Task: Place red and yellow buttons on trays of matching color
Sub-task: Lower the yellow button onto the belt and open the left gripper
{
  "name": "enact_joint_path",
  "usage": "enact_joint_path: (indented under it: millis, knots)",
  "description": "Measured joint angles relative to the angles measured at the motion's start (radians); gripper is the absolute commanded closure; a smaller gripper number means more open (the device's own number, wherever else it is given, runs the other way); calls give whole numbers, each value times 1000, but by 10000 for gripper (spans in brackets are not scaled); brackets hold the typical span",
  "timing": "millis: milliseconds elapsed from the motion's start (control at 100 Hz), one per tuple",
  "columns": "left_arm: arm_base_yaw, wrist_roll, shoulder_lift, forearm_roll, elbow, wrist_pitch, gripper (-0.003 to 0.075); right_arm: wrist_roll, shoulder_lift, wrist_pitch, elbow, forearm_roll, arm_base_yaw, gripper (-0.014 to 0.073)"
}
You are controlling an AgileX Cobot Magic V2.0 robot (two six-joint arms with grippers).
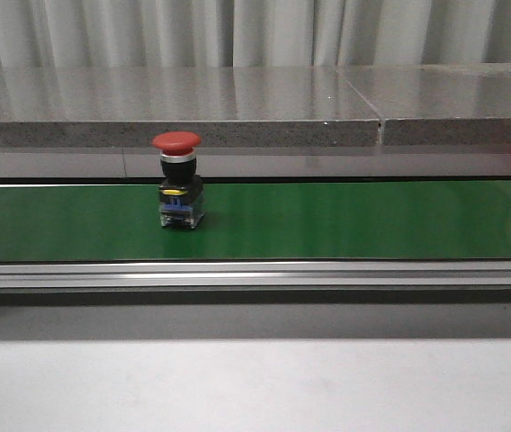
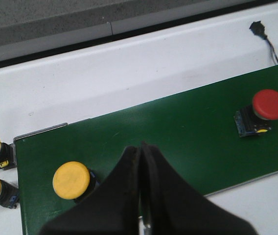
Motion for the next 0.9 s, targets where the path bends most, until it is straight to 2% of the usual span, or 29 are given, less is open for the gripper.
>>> enact_joint_path:
  millis: [240,540,730,900]
  knots:
    - [-118,-90,-243,147,167,-32,741,0,0,-4,0,0,0,659]
    - [-153,-96,-622,74,399,-73,741,0,0,-24,0,13,0,659]
    - [-153,-107,-849,67,490,-4,741,0,0,-33,0,22,8,659]
    - [-153,-129,-1000,66,519,80,741,0,59,-33,-31,22,92,659]
